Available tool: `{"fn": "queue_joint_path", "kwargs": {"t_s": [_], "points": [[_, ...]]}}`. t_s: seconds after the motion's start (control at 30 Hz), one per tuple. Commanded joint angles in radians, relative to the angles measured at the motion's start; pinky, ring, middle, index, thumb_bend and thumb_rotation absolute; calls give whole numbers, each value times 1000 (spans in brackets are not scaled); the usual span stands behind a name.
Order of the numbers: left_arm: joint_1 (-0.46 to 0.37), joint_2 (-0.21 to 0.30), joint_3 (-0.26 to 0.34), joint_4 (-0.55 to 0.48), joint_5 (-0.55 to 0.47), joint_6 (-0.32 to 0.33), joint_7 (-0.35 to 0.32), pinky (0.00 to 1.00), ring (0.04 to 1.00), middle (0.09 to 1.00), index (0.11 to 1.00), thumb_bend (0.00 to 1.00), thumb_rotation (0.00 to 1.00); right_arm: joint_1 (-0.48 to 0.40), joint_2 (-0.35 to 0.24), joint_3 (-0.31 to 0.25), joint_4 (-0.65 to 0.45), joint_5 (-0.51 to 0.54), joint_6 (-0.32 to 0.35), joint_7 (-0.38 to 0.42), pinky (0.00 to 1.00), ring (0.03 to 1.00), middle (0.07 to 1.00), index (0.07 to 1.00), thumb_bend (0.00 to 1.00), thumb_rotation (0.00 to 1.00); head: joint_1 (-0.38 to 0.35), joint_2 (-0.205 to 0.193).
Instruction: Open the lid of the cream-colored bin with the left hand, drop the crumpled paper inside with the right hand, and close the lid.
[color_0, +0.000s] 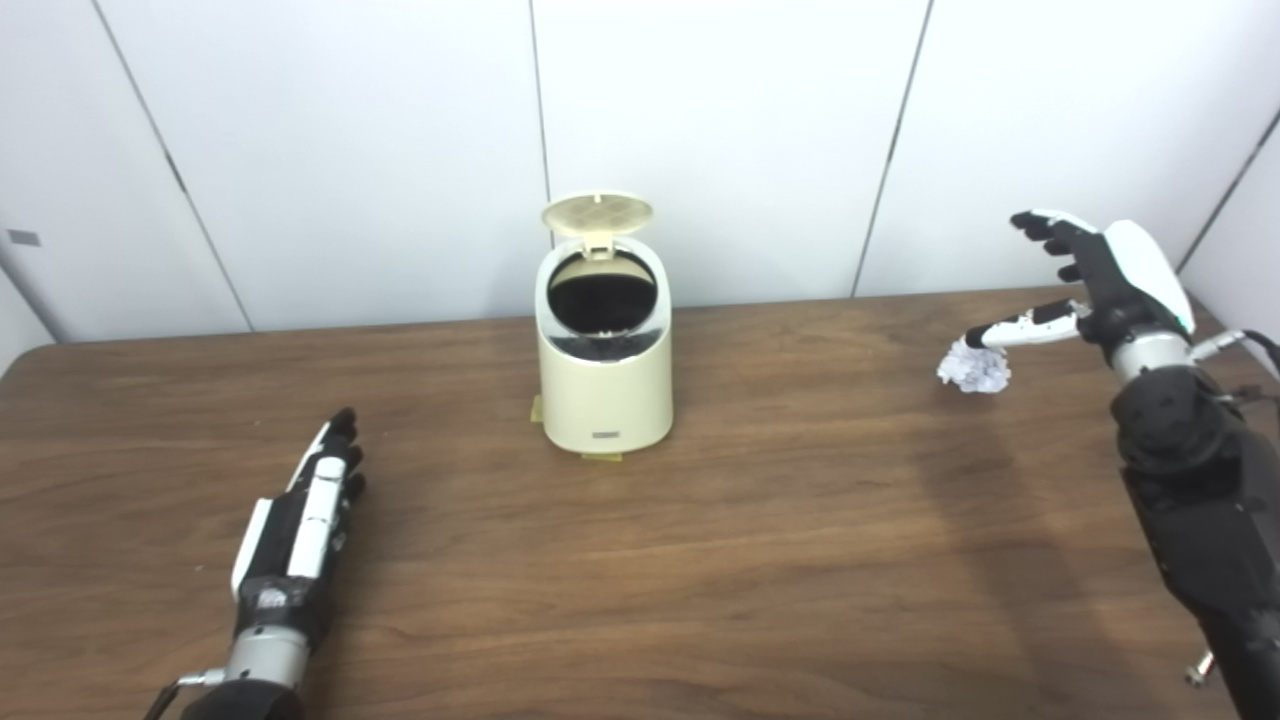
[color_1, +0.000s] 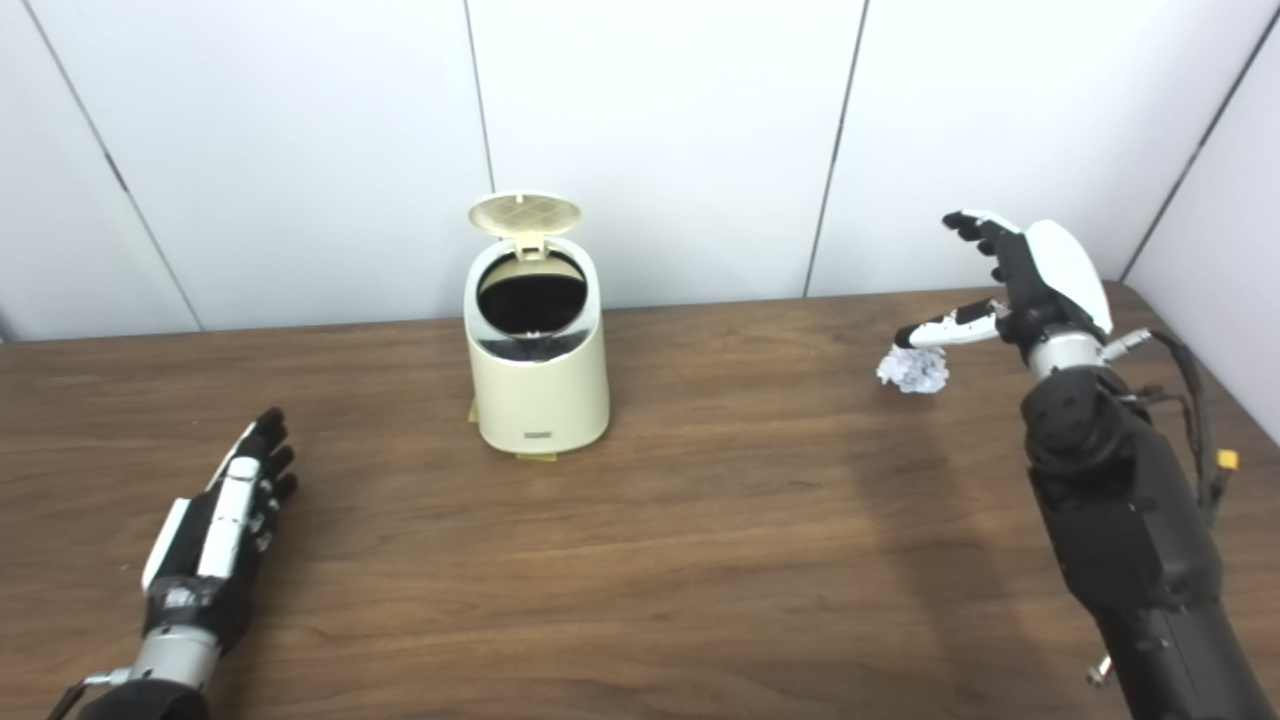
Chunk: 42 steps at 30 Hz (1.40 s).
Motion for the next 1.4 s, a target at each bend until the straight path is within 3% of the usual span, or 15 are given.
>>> {"fn": "queue_joint_path", "kwargs": {"t_s": [0.0,0.23,0.4,0.5,0.63,0.83,0.97,1.2,1.37], "points": [[-36,21,-4,-48,-5,-2,-8,1000,1000,1000,1000,512,845,-72,-34,11,19,4,0,9,813,885,882,807,957,45,2,-1],[-47,56,-15,-72,11,20,-8,1000,1000,1000,1000,498,870,-119,-21,43,196,35,-66,-9,740,834,855,807,978,145,-42,-14],[-43,85,-18,-71,14,22,-17,1000,1000,1000,1000,514,874,-143,7,65,288,40,-92,-49,755,835,848,808,998,194,-63,-24],[-40,91,-13,-62,4,8,-21,1000,1000,1000,1000,484,883,-137,15,72,321,56,-127,-55,817,874,872,817,996,203,-71,-27],[-39,93,-15,-69,5,21,-25,1000,1000,1000,1000,478,895,-131,10,101,342,36,-128,-66,725,818,827,813,1000,230,-76,-26],[-40,90,-23,-74,19,17,-23,1000,1000,1000,1000,482,891,-124,7,108,363,41,-156,-87,755,809,831,797,987,205,-83,-25],[-42,89,-23,-85,17,31,-22,1000,1000,1000,1000,476,901,-115,0,115,350,37,-157,-86,705,780,814,775,967,195,-92,-22],[-51,87,-19,-90,14,24,-27,1000,1000,1000,1000,463,892,-101,-13,123,366,37,-224,-97,630,714,757,754,917,156,-95,-20],[-55,87,-19,-91,19,23,-25,1000,1000,1000,1000,466,890,-93,-25,141,358,25,-225,-87,626,711,758,766,903,129,-96,-18]]}}
